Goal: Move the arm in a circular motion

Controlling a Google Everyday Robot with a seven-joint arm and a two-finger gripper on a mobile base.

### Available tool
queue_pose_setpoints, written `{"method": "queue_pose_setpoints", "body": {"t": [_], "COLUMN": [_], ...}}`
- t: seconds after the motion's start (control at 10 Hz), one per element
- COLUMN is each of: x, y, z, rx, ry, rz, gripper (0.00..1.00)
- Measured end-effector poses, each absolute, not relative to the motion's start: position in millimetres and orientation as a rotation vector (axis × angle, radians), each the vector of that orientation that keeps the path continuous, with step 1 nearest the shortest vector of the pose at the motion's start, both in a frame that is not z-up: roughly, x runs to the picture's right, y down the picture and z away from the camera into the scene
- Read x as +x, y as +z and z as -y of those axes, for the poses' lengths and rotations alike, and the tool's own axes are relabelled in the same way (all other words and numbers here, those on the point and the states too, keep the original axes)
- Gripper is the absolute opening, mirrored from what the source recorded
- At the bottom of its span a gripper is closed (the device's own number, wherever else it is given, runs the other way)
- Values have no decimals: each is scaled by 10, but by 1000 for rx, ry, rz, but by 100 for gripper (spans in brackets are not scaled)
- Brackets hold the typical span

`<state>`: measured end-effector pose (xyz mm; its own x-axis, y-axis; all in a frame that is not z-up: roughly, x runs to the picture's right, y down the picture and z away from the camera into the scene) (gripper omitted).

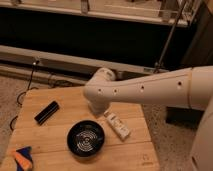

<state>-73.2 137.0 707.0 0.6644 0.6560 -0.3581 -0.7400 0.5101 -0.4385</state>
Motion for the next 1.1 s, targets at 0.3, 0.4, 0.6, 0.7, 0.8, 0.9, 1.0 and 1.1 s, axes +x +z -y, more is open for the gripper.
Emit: {"method": "queue_pose_setpoints", "body": {"t": [0.3, 0.4, 0.6, 0.7, 0.8, 0.9, 1.0, 1.1], "x": [-1545, -1836, -2280, -2407, -2475, -2509, -2428, -2271], "y": [7146, 7230, 7493, 7659, 7803, 7964, 8175, 8349], "z": [-1461, -1427, -1174, -976, -784, -546, -256, -27], "rx": [-686, -703, -698, -677, -653, -626, -588, -559], "ry": [665, 598, 512, 491, 479, 477, 483, 508], "rz": [-74, -47, 12, 33, 46, 52, 35, 3], "gripper": [0, 0, 0, 0, 0, 0, 0, 0]}}
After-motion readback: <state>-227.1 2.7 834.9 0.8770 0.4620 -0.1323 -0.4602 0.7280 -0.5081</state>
